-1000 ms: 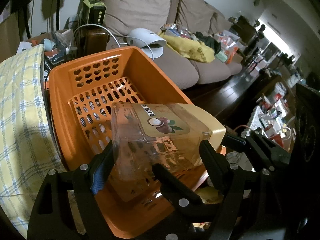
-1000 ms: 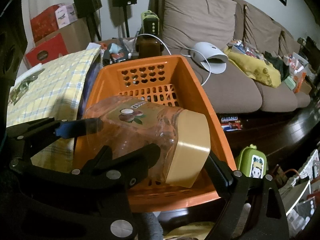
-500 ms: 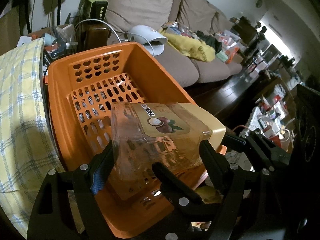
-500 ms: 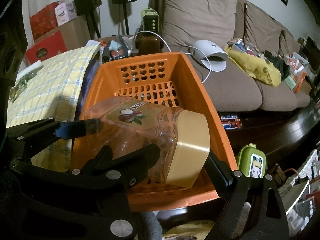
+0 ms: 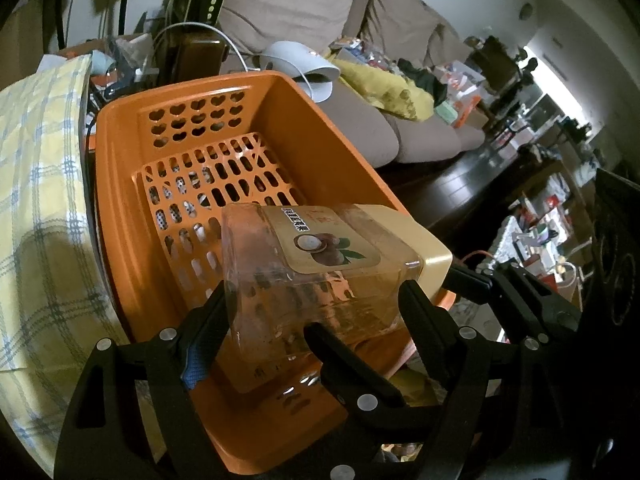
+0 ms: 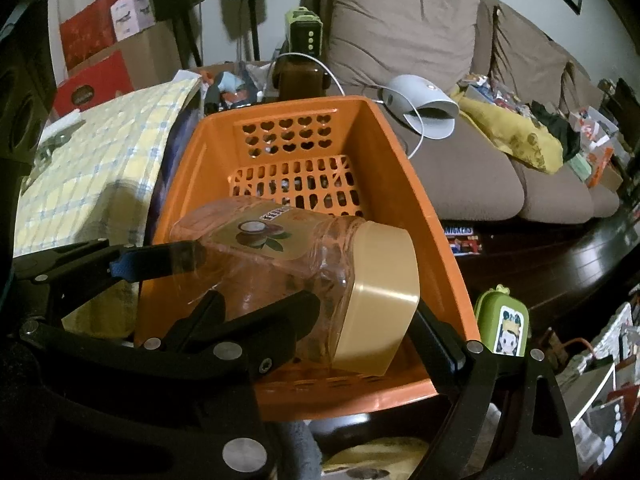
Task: Organize objects
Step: 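Lower the held container with both grippers into the orange basket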
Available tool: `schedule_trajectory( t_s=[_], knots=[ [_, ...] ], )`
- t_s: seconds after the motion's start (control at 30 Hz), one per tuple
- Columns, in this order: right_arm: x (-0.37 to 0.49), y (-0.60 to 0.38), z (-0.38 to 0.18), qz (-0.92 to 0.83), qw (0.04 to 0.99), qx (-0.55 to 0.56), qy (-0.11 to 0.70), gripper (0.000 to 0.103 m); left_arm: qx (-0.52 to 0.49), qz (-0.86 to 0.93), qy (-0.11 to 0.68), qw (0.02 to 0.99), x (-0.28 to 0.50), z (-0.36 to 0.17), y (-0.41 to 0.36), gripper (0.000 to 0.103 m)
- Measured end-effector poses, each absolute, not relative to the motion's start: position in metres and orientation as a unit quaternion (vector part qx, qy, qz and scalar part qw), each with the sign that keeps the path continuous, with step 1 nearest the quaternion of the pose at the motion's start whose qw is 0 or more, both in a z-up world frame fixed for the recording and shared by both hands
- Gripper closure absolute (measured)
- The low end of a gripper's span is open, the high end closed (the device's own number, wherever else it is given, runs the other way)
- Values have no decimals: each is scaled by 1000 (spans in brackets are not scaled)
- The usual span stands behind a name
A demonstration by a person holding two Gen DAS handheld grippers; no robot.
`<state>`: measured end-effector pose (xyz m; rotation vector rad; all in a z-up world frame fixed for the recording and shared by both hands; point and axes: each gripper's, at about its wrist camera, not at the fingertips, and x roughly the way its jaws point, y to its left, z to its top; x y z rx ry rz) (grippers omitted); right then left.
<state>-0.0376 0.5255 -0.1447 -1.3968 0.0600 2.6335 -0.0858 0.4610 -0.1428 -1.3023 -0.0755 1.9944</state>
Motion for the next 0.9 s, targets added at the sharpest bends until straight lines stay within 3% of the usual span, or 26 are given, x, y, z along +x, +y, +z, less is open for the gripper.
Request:
schedule_trajectory(
  t_s=[0.9],
  knots=[
    [-41, 524, -158, 864, 74, -498, 9, 11, -534, 760, -44, 366, -89, -163, 460, 23]
  ],
)
